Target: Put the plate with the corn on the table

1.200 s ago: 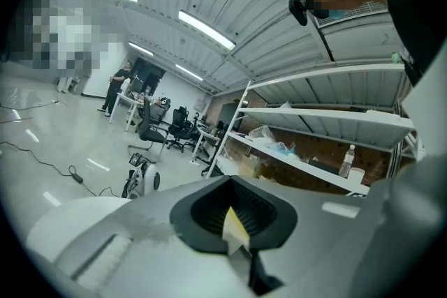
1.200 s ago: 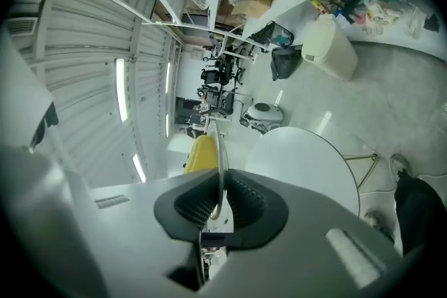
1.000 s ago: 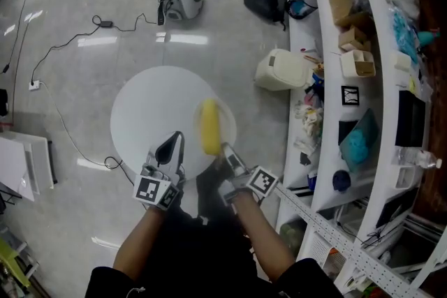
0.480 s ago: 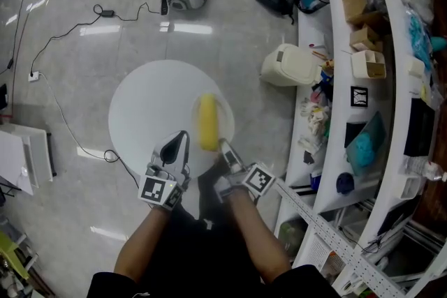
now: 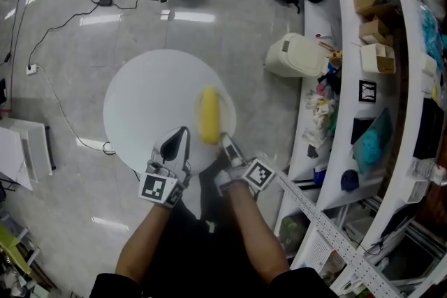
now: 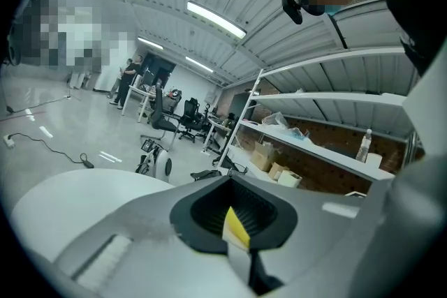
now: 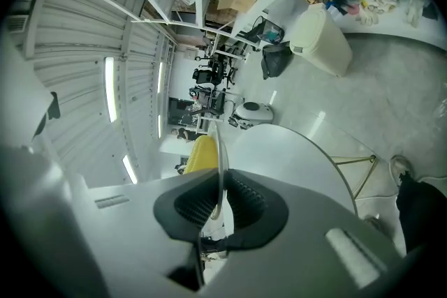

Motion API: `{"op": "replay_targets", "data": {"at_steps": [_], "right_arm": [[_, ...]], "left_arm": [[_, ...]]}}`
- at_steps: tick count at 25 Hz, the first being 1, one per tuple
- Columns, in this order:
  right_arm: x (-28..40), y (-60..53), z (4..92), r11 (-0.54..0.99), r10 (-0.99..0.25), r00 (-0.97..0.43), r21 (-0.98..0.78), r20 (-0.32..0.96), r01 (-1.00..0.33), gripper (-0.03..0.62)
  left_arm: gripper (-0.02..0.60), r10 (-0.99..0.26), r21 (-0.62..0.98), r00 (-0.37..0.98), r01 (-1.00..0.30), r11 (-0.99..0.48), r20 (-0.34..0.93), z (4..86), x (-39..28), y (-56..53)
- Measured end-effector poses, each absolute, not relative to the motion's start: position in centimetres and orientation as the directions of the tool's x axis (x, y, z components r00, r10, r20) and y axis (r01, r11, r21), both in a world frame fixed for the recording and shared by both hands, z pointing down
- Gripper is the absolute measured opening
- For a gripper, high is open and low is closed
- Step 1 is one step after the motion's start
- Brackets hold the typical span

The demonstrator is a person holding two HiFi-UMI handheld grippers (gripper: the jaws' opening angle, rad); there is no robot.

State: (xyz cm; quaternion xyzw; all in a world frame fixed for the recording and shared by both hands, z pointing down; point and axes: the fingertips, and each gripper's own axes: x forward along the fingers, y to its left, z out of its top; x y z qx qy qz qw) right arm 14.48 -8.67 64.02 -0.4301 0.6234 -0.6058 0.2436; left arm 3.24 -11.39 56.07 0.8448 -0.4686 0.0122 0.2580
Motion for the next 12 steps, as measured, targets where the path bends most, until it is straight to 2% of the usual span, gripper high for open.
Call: {"op": "replay_targets", "data": {"at_steps": [12], "right_arm": [[13.8, -9.0, 67.0, -0.103, -0.820, -0.531, -0.968, 0.212, -0.227, 0.037]], "left_arm": [[0.005, -0.773, 0.437, 0.565, -0.796, -0.419, 0.289, 58.3, 4.0, -10.9]]}}
